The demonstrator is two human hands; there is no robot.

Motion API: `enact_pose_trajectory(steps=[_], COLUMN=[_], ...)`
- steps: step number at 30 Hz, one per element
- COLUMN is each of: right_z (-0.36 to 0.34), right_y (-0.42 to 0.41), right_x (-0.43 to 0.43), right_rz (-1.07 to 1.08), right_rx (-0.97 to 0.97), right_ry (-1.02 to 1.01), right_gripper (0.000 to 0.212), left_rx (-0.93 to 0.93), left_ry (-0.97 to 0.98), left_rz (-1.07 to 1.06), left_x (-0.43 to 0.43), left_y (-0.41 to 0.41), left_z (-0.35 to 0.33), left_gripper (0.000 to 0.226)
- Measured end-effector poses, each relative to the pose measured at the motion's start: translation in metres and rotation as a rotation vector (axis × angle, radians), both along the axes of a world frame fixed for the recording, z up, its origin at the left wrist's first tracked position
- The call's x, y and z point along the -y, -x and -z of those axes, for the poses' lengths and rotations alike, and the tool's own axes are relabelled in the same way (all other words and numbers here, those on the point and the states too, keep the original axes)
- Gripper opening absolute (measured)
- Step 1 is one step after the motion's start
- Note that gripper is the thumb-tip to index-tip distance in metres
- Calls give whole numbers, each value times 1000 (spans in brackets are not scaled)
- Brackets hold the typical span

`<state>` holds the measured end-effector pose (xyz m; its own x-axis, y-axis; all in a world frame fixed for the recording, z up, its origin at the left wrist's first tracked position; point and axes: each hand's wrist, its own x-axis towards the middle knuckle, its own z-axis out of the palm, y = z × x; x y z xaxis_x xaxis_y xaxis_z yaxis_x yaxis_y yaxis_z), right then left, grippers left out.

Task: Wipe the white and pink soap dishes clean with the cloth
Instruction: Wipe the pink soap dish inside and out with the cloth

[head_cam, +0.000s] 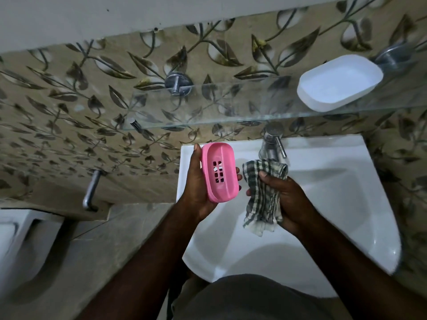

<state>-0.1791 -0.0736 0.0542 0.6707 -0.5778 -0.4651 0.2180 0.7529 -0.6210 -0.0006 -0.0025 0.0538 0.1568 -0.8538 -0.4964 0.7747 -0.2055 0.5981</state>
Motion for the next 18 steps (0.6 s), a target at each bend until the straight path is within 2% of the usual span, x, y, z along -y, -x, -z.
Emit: enact_pose_trajectory(steps=[4, 7, 10, 12, 15, 18], right_z=[-1, -5, -10, -9, -17, -19], right_y=[-2, -1, -3, -3, -1, -3], right_x=[-6, -8, -5, -5, -8, -6], right_rz=[-3, -19, 30, 19, -28, 57], right_rx=[-27, -90, -89, -140, -156, -153], right_ry=[27, 144, 127, 142, 229, 296], right_gripper=[41, 33, 29, 28, 27, 23], left_rx=[-19, -37, -69, -63, -29, 17], left_ry=[-29, -45, -37, -37, -39, -66], left_rz=[27, 37, 35, 42, 1, -51], left_x=[-2, -5, -6, -7, -8, -9], left_y=[0, -1, -4, -4, -4, -8], left_z=[-1, -1, 1, 4, 6, 8], left_gripper=[67, 67, 73, 78, 74, 74])
